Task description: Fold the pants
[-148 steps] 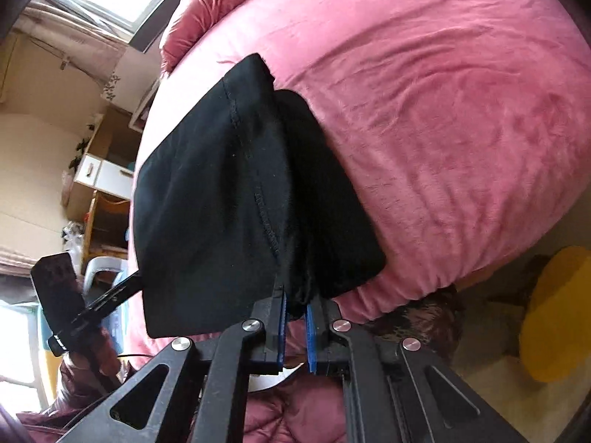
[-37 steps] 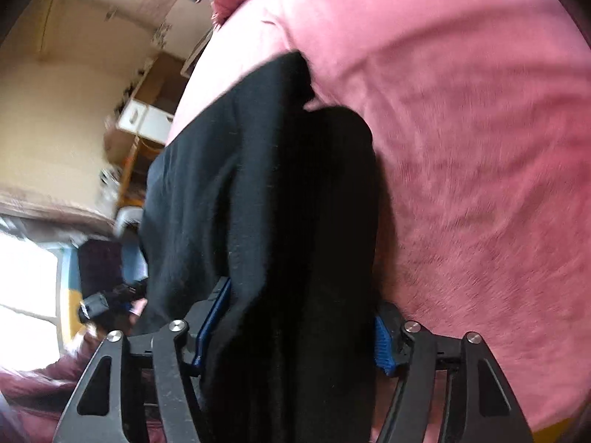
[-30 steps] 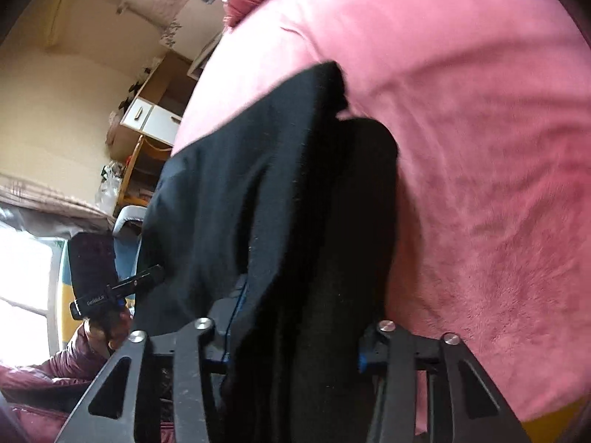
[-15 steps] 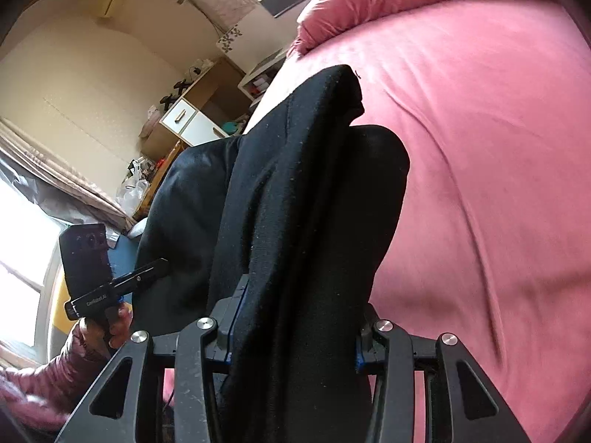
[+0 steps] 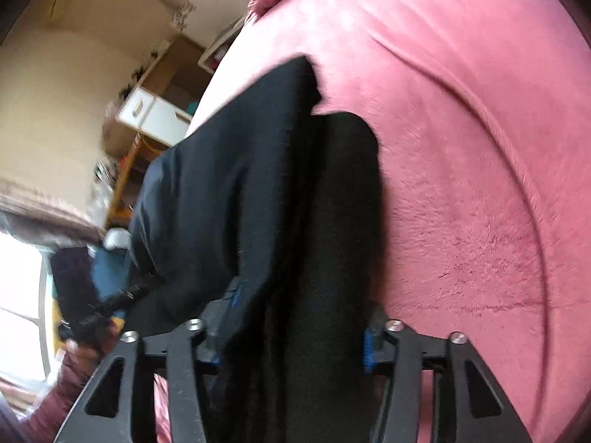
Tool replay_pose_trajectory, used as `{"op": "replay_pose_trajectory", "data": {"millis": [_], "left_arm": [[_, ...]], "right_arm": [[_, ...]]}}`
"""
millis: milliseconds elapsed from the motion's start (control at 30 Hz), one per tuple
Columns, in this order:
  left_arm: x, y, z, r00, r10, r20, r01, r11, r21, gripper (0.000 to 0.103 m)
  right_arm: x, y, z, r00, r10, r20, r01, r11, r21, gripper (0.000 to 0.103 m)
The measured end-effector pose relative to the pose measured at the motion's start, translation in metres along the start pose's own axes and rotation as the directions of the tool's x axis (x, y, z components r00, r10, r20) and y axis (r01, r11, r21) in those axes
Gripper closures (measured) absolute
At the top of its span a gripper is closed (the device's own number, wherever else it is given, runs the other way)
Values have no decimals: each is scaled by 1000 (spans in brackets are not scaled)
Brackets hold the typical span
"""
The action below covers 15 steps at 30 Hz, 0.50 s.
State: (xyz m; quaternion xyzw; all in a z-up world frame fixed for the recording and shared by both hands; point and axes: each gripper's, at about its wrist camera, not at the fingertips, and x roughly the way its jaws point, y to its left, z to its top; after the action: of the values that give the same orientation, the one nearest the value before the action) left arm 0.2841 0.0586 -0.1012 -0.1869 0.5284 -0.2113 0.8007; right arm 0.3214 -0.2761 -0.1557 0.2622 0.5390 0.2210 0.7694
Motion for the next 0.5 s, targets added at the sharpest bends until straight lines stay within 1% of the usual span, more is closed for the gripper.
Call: {"op": "replay_pose_trajectory", "data": {"millis": [33, 100, 167, 200, 233, 300, 333, 400, 433, 467, 500], "left_arm": [[2, 2, 0, 1000, -5, 3, 5, 1000, -14, 58], [2, -7, -4, 999, 26, 30, -27, 999, 29, 57], [-2, -10, -10, 997, 54, 46, -55, 998, 24, 52], [-3, -14, -10, 996, 77, 54, -79, 997, 27, 49], [-3, -20, -12, 993, 106, 61, -108, 993, 37, 43], [-7, -31, -14, 979, 180, 94, -186, 981, 57, 38], [-6, -38, -13, 975, 196, 102, -203, 978, 58, 38], [-13, -47, -17, 966, 225, 127, -233, 971, 50, 39], [-16, -48, -18, 963, 232, 138, -240, 970, 42, 39], [-20, -51, -21, 961, 234, 150, -241, 970, 31, 39], [-25, -52, -25, 959, 232, 163, -238, 971, 19, 39]], "right_arm": [[1, -1, -1, 1000, 7, 8, -6, 1000, -8, 48], [2, -1, -4, 1000, 10, 21, -9, 1000, -20, 48], [-3, -9, -6, 1000, 21, 20, -21, 1000, -6, 47], [-6, -11, -8, 1000, 22, 17, -22, 1000, -2, 45], [-12, -14, -10, 1000, 12, 16, -12, 1000, -7, 44], [-16, -8, -11, 999, -32, 23, 33, 999, -27, 34], [-21, -4, -12, 998, -58, 25, 59, 998, -27, 33], [-24, 10, -15, 996, -73, 42, 74, 997, -34, 31], [-31, 14, -17, 996, -73, 54, 75, 996, -40, 29], [-38, 17, -20, 994, -86, 67, 88, 995, -40, 24], [-46, 21, -25, 993, -89, 84, 93, 995, -37, 23]]}}
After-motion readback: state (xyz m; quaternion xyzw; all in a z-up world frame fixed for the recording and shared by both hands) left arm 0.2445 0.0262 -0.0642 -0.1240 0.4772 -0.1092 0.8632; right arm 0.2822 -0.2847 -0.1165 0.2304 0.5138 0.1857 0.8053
